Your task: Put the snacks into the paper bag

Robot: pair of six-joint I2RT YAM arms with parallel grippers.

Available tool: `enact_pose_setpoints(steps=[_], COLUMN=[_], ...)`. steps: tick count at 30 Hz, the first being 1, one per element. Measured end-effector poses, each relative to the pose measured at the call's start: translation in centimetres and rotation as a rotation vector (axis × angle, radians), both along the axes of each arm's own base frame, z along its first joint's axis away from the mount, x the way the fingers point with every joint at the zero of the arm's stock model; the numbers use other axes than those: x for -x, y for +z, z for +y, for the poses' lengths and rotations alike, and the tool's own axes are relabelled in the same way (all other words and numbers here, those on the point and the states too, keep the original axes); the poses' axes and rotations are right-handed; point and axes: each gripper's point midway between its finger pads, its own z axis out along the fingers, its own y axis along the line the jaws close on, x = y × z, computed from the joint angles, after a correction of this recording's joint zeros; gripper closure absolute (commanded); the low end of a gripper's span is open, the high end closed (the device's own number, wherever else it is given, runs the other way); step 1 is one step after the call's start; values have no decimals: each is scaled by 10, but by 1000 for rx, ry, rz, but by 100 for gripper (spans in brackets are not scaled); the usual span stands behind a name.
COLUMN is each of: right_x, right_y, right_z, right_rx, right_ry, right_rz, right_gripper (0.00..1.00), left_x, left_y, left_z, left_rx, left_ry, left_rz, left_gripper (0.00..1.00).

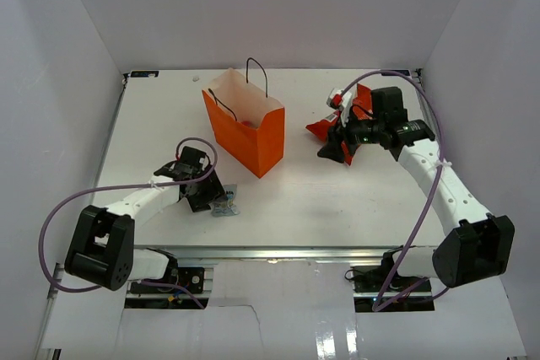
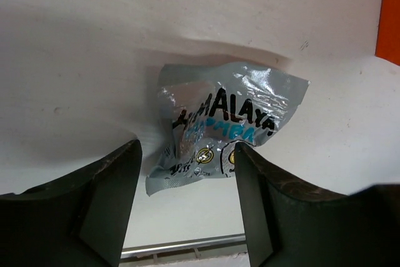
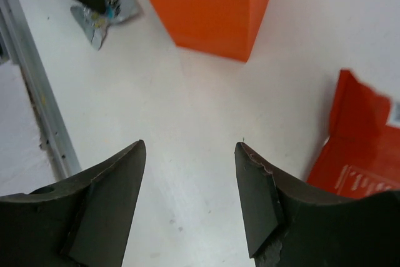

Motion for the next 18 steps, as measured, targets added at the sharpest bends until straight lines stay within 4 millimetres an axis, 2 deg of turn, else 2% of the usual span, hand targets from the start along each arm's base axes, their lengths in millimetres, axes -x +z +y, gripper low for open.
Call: enact_pose_setpoints(steps=[2,4,5,7,9,18], right_x=[15,25,28,29,29,29], right_y=[-25,-35,-35,-30,-26,-22], right_z=[-8,-13,-14,-16,-19,-22], right_rx=[15,18,12,-4,-17,-46], right_ry=[-1,-2,-1,0,-4,-2], right_rz=[70,105,106,94,84,86], right_gripper=[35,35,35,35,35,35], left_x=[-3,-6,-7,-9,-10,-9], left_y=[-1,-2,-3,-5,-5,-1], left_z=[0,-1,-1,-1,-1,-1], left_rx=[-6,-11,-13,-17,-18,-15], left_ry=[-15,-28,-34,-42,-46,-54], left_rz=[-6,-10,-12,-14,-17,-42], left_gripper=[35,41,47,51,65,90])
